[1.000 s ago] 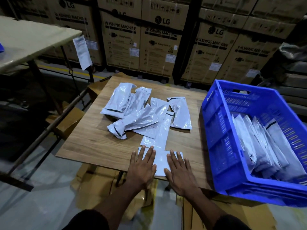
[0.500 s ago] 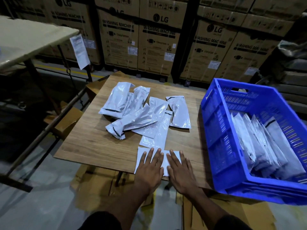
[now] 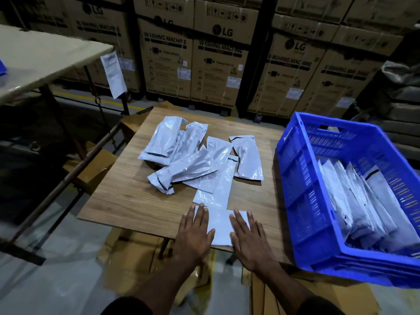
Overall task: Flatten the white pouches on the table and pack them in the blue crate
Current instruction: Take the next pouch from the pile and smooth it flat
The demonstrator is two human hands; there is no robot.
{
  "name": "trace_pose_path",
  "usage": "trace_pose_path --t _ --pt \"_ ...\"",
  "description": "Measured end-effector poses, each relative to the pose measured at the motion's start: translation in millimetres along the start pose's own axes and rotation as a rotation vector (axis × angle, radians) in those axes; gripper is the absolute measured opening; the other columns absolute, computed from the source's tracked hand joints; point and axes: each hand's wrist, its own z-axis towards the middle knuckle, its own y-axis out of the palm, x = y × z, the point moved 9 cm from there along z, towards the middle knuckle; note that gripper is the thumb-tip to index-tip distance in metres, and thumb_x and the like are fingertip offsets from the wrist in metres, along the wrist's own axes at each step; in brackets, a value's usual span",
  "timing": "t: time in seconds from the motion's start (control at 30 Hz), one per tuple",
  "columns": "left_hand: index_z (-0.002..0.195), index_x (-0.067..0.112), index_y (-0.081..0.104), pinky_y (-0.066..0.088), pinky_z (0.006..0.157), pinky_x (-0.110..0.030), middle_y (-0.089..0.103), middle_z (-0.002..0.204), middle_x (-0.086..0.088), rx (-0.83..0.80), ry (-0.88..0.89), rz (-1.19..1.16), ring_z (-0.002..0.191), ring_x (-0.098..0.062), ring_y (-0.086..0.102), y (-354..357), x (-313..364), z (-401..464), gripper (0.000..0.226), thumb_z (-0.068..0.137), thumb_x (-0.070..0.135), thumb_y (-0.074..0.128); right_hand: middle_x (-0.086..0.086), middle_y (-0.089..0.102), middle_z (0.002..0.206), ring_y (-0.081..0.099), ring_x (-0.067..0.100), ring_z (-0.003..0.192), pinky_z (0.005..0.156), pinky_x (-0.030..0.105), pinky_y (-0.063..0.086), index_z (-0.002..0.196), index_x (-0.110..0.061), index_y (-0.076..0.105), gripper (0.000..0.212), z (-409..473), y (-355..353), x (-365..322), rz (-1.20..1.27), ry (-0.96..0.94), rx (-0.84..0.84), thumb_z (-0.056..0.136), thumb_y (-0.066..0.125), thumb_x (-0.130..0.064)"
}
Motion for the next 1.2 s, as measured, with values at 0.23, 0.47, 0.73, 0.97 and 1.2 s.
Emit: trace_pose_path --t 0.23,0.47,0.73,0.97,1.2 --pt "0.150 0.010 0.047 0.039 0.111 -0.055 0.040 0.160 -0.008 -0.017 -0.028 0.029 0.145 -0.033 0.040 -2 1 0 0.065 0.098 0.045 0.035 0.000 0.020 0.165 0.009 0.036 0.152 0.117 0.060 0.021 0.155 -0.020 0.032 0.060 7 -6 -6 -0.087 0.026 -0.032 0.098 0.028 -0.039" --pt "0.150 0.022 0.049 0.036 0.111 -0.056 0.038 0.161 -0.003 0.031 0.035 0.024 0.146 -0.032 0.038 -12 4 -5 0.057 0.097 0.039 0.038 -0.003 0.035 0.160 0.035 0.025 0.145 0.114 0.048 0.029 0.150 -0.022 0.043 0.053 19 7 -33 -0.022 -0.052 0.032 0.100 0.035 -0.039" --pt "0.152 0.023 0.047 0.037 0.108 -0.060 0.030 0.165 -0.003 -0.054 0.028 0.043 0.147 -0.036 0.035 -4 0 -3 0.059 0.097 0.043 0.039 -0.002 0.033 0.161 0.037 0.029 0.144 0.114 0.049 0.033 0.151 -0.025 0.040 0.056 16 9 -19 -0.056 -0.043 0.032 0.098 0.036 -0.044" --pt "0.153 0.022 0.045 0.030 0.112 -0.059 0.045 0.157 -0.007 0.020 0.092 0.006 0.147 -0.038 0.035 -7 3 -9 0.058 0.100 0.045 0.041 0.006 0.030 0.162 0.027 0.033 0.148 0.111 0.050 0.019 0.154 -0.021 0.035 0.060 8 17 -8 -0.078 0.013 -0.021 0.104 0.017 -0.050" --pt "0.150 0.026 0.050 0.025 0.112 -0.057 0.043 0.158 -0.005 -0.074 0.084 0.006 0.145 -0.037 0.038 -5 0 -8 0.057 0.098 0.047 0.040 -0.003 -0.010 0.166 -0.009 0.029 0.153 0.120 0.046 -0.002 0.160 -0.029 0.006 0.070 12 15 -12 -0.041 -0.040 -0.056 0.097 0.000 -0.059"
